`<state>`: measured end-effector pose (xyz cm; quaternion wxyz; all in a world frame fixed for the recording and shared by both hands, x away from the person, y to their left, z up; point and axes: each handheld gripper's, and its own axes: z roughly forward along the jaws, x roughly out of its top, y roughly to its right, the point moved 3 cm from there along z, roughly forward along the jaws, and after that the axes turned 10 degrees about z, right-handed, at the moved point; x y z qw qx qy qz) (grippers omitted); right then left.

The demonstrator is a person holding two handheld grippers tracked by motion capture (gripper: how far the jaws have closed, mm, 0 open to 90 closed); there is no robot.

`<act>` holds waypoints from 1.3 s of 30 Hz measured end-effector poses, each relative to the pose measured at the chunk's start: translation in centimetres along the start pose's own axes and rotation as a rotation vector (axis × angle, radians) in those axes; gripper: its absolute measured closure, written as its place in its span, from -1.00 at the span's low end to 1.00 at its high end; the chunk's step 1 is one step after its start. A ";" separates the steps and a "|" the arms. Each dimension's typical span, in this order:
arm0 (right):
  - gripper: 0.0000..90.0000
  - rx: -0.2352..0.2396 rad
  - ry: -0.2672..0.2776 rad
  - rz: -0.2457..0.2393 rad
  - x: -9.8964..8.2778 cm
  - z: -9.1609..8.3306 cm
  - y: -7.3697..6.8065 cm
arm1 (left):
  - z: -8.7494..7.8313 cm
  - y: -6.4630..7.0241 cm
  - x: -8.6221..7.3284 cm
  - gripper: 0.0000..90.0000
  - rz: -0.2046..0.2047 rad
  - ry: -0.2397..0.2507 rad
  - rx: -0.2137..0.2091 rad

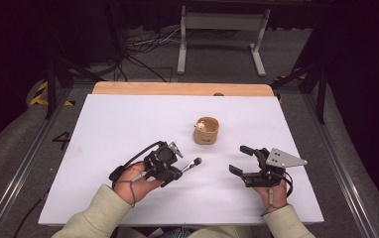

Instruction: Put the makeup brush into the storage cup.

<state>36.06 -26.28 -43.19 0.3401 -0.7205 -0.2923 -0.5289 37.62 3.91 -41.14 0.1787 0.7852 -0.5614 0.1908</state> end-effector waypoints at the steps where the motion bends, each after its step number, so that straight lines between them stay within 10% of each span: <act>1: -0.60 -0.004 0.002 0.002 0.0 0.0 0.1 | -0.1 -0.2 0.1 0.75 0.005 0.015 0.001; 22: -0.91 -0.055 0.025 -0.038 -0.2 0.1 -0.3 | -2.7 -2.9 3.5 0.75 0.007 0.353 0.041; 39: -0.92 -0.061 0.020 -0.025 -0.5 -0.4 -0.2 | -4.2 -3.7 4.9 0.75 0.084 0.639 0.161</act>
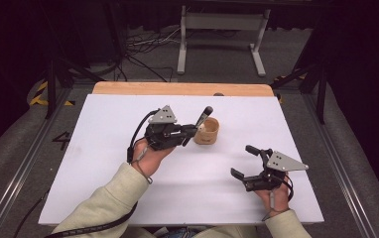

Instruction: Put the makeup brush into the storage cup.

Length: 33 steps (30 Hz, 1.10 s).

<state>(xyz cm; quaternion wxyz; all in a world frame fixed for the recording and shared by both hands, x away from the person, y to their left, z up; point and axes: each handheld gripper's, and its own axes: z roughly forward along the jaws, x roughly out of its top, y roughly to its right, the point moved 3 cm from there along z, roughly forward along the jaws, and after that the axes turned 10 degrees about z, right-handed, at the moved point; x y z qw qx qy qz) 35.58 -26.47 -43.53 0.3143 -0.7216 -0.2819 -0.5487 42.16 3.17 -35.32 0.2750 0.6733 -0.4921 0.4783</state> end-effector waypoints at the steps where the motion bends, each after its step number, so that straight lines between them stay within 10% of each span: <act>1: -0.92 0.004 -0.001 0.001 0.0 0.0 0.0 | 0.0 0.1 0.1 0.75 -0.003 0.018 0.001; 19: -0.92 0.000 -0.002 0.007 -0.2 -0.3 0.0 | 2.2 -1.4 -0.6 0.75 -0.055 0.148 0.065; 33: -0.92 0.010 -0.011 0.010 -0.3 -0.2 0.1 | 3.3 -1.8 -0.5 0.75 0.011 0.202 0.128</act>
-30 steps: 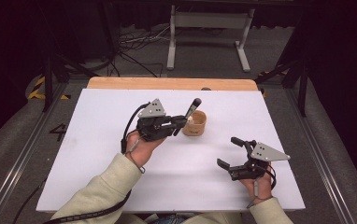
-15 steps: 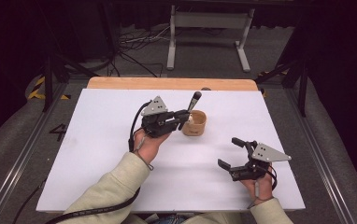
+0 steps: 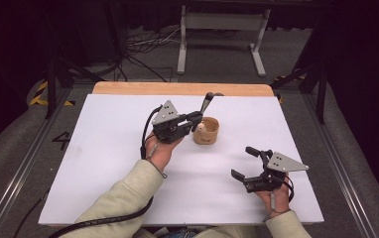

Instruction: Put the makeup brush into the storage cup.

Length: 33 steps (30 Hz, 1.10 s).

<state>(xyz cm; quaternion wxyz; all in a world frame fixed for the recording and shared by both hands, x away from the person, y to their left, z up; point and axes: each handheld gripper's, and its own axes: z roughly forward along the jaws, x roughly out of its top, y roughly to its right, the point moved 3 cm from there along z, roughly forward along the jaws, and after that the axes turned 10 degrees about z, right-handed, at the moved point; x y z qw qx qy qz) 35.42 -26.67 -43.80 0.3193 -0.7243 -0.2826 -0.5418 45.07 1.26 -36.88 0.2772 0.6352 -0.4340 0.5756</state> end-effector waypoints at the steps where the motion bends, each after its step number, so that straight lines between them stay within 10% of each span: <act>1: -0.92 0.001 0.002 0.002 0.0 0.0 0.0 | 0.1 0.0 0.0 0.75 -0.004 0.003 -0.002; 33: -0.92 0.033 0.012 0.021 0.2 0.2 0.0 | 4.3 -1.1 -1.2 0.74 0.026 0.049 0.005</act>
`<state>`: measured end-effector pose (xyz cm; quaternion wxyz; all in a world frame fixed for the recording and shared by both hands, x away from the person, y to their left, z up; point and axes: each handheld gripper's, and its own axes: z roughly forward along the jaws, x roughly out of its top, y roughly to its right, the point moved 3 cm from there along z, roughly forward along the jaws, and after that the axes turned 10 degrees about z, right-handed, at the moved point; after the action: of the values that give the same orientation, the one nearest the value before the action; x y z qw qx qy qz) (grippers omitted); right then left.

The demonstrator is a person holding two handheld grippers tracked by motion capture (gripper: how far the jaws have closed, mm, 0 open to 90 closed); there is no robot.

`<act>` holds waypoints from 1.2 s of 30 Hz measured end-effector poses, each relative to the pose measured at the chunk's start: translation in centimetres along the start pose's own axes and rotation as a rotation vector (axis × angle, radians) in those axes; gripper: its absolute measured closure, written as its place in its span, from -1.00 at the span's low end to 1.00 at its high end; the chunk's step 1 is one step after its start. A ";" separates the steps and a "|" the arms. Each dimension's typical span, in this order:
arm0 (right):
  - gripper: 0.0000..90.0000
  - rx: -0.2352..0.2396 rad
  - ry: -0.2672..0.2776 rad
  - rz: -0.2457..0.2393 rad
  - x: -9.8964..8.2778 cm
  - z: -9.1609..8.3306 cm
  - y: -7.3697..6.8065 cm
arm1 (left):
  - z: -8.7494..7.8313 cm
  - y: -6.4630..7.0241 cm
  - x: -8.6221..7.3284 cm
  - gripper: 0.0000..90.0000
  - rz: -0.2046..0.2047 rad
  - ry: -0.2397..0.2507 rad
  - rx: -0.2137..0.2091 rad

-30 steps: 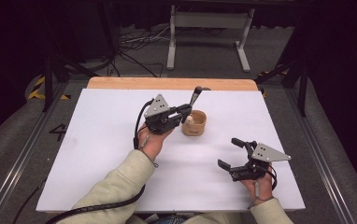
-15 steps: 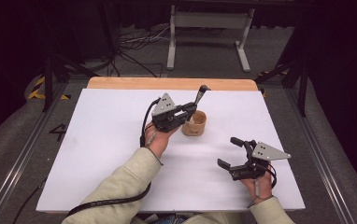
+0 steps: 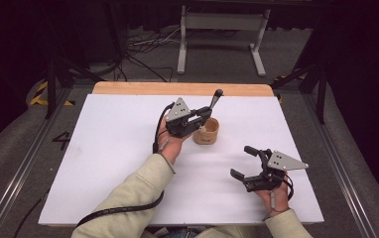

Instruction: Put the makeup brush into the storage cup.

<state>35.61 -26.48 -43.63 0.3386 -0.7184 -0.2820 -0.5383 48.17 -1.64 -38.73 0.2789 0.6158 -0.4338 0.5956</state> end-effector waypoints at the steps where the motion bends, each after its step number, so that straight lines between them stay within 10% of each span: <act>1: -0.92 0.001 0.000 0.000 0.0 0.0 0.0 | 0.1 0.0 0.0 0.74 -0.007 0.002 -0.001; 17: -0.92 0.004 0.007 0.016 0.0 -0.2 0.1 | 2.4 0.5 -0.2 0.74 0.054 0.022 -0.014; 36: -0.91 0.013 0.010 0.019 0.0 -0.3 0.0 | 3.2 0.2 -2.6 0.74 0.012 -0.035 -0.021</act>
<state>35.48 -26.71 -43.55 0.3497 -0.7162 -0.2769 -0.5368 49.77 -3.99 -41.71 0.2742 0.6206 -0.4485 0.5819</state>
